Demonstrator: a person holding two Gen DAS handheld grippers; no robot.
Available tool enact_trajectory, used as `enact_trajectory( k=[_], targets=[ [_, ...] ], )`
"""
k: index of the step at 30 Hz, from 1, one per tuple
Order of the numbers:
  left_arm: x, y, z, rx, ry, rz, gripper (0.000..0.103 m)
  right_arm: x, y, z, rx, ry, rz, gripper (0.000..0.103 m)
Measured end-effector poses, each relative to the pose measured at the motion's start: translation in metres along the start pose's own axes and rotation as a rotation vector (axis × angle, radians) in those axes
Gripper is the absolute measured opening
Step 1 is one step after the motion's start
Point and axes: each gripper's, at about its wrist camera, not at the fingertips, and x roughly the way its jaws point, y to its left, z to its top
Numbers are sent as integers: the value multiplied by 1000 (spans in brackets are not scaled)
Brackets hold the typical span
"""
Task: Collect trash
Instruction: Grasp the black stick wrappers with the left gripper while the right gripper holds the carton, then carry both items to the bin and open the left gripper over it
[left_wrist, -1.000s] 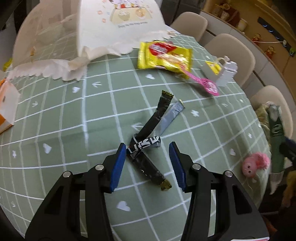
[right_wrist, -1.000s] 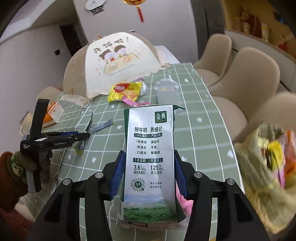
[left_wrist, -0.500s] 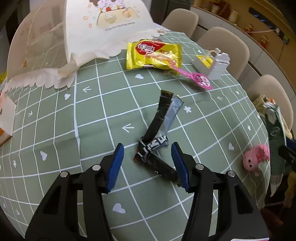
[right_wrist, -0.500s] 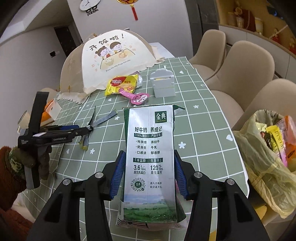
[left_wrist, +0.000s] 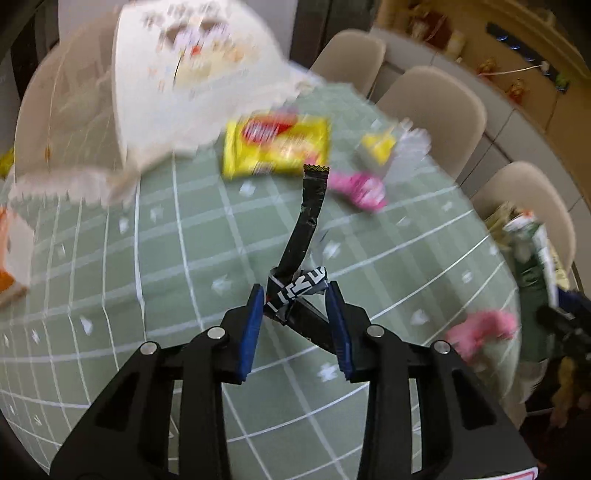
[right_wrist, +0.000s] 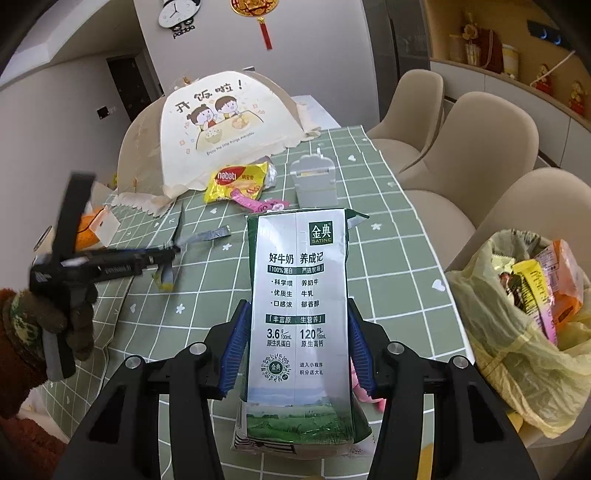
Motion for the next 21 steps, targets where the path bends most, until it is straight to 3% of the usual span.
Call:
enact_trajectory(
  k=[5,15,21],
  targets=[
    [-37,-22,14,43,-98,-32,33,-9,-7,-2,31,-16,-3,48],
    [-64,-62,15,90,-141,-95,33,-36,-16,-11,59,-67,-34,48],
    [-85,-90,32,56,-203,-151,33,-70,-26,-2,2,-145,-75,48]
  ],
)
